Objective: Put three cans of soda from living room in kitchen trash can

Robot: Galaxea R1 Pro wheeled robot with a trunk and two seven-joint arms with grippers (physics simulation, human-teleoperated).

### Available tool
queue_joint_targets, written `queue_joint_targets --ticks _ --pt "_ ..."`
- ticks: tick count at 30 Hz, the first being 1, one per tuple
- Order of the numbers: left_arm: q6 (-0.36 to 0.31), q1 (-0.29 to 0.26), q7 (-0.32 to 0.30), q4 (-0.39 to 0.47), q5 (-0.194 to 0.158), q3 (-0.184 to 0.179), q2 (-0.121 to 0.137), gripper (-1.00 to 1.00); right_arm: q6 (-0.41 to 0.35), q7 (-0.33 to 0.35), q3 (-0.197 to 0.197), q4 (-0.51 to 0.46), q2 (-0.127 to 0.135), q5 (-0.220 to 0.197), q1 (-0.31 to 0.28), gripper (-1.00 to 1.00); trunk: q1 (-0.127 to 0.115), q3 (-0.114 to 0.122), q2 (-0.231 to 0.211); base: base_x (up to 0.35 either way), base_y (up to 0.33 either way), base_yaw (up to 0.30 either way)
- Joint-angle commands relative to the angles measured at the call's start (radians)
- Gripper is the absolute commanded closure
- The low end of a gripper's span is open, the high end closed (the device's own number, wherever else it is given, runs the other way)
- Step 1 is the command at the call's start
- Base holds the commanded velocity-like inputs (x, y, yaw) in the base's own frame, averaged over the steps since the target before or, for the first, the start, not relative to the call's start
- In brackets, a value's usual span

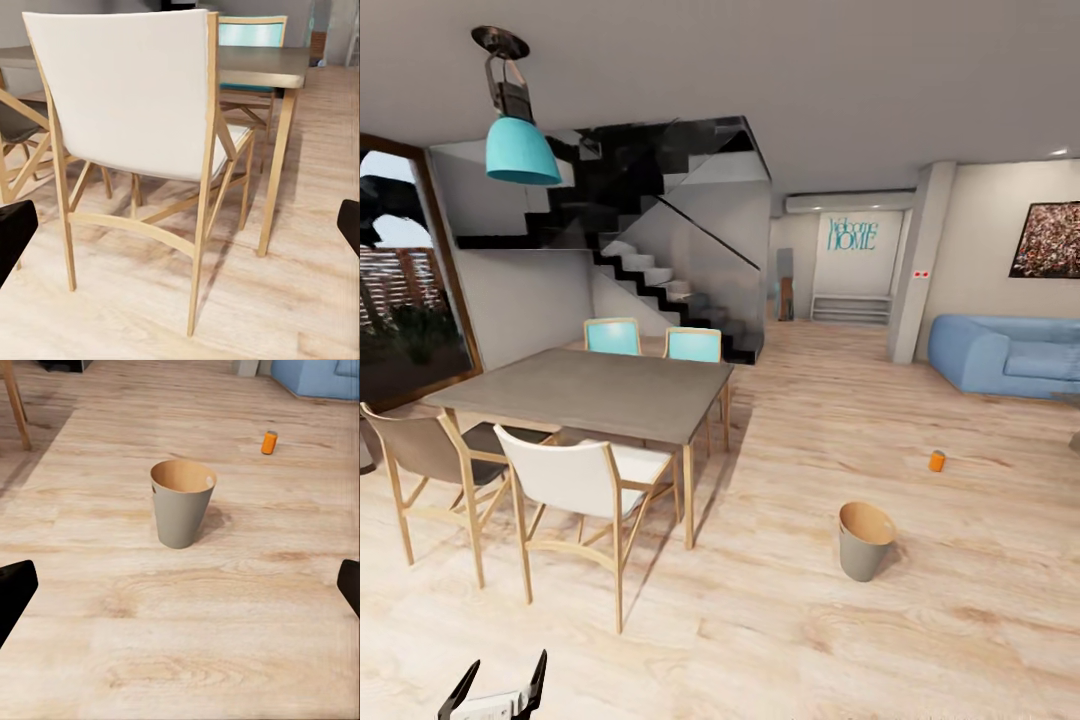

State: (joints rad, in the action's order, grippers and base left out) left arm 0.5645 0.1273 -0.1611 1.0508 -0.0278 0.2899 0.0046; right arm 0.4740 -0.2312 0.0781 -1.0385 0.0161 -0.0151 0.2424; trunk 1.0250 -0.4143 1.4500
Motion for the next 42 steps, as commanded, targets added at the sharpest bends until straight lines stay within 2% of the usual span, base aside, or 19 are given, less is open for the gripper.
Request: queue_joint_targets --ticks 1,26,42 --pt "0.000 0.000 0.000 0.000 0.000 0.000 0.000 -1.00 0.000 0.000 0.000 0.000 0.000 0.000 0.000 -1.00 0.000 0.000 0.000 0.000 0.000 -0.222" --pt "0.000 0.000 0.000 0.000 0.000 0.000 0.000 -1.00 0.000 0.001 0.002 0.000 0.004 0.000 0.000 -1.00 0.000 0.000 0.000 0.001 0.012 -0.226" --pt "0.000 0.000 0.000 0.000 0.000 0.000 0.000 -1.00 0.000 0.000 0.002 0.000 0.003 0.000 0.000 -1.00 0.000 -0.003 0.000 0.094 0.054 -0.227"
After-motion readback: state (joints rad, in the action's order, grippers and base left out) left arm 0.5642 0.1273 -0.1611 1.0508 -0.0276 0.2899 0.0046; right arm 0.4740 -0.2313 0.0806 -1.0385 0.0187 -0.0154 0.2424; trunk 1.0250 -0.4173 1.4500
